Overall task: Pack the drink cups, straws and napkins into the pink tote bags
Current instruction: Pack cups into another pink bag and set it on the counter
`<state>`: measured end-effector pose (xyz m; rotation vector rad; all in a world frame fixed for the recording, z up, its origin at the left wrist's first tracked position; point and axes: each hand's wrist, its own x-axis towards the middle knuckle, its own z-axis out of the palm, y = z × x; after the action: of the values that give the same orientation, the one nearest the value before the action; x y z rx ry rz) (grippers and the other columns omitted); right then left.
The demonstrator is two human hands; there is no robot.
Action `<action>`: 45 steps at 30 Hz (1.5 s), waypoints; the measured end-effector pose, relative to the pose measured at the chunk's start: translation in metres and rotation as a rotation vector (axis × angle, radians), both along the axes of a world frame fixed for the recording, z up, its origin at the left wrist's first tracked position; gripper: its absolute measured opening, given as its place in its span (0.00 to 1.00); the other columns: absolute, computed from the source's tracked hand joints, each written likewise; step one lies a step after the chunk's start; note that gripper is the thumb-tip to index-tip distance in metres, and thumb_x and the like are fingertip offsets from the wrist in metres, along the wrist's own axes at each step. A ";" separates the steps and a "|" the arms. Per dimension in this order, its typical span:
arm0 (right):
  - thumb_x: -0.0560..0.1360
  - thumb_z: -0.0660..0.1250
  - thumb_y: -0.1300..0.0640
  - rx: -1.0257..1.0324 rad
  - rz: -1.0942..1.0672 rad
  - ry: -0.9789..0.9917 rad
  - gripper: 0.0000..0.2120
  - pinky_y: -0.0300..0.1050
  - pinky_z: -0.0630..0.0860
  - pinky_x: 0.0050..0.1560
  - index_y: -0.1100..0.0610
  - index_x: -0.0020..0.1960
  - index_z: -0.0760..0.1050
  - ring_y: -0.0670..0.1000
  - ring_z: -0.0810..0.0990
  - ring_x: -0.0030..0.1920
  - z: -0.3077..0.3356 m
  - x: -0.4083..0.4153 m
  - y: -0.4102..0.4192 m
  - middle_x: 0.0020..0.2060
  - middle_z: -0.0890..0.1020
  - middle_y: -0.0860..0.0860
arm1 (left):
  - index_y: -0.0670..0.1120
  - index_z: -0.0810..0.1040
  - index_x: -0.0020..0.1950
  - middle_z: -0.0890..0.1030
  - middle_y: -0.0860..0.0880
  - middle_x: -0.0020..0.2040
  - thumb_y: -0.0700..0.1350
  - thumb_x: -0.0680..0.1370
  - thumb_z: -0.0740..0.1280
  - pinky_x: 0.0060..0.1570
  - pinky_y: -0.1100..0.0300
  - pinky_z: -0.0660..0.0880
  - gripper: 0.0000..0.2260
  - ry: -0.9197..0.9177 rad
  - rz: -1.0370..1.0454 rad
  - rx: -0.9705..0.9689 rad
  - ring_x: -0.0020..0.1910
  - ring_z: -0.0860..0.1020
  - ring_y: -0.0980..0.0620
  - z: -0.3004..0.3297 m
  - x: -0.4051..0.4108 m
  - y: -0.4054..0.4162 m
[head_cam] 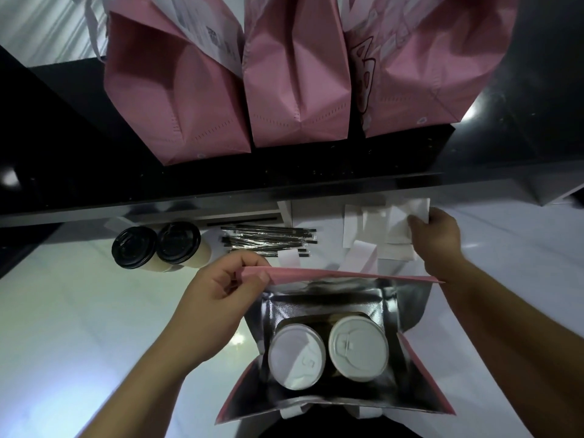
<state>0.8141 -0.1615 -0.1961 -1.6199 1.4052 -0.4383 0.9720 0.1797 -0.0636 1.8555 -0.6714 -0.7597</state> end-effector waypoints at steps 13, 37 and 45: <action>0.76 0.68 0.46 -0.112 0.392 -0.369 0.06 0.49 0.82 0.50 0.39 0.47 0.85 0.47 0.85 0.48 0.174 -0.070 0.068 0.46 0.87 0.42 | 0.56 0.84 0.50 0.84 0.51 0.40 0.53 0.77 0.68 0.38 0.71 0.74 0.06 -0.042 0.011 -0.041 0.38 0.81 0.56 0.003 -0.002 0.001; 0.81 0.63 0.60 -0.479 1.469 0.761 0.14 0.48 0.77 0.58 0.55 0.66 0.76 0.56 0.80 0.59 0.146 0.009 0.201 0.61 0.81 0.53 | 0.59 0.82 0.48 0.84 0.56 0.42 0.49 0.83 0.67 0.37 0.69 0.78 0.07 -0.227 -0.051 0.009 0.43 0.82 0.55 0.015 -0.004 -0.003; 0.82 0.62 0.49 -0.424 1.169 0.399 0.13 0.30 0.69 0.46 0.37 0.64 0.74 0.37 0.76 0.50 0.205 -0.063 0.174 0.53 0.76 0.31 | 0.59 0.84 0.46 0.86 0.55 0.42 0.43 0.81 0.68 0.37 0.70 0.76 0.11 -0.101 -0.012 -0.050 0.42 0.83 0.56 0.015 -0.006 0.000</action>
<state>0.7513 0.0123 0.0087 -2.6371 0.4009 0.3241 0.9658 0.1798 -0.0490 1.8551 -0.7605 -0.6544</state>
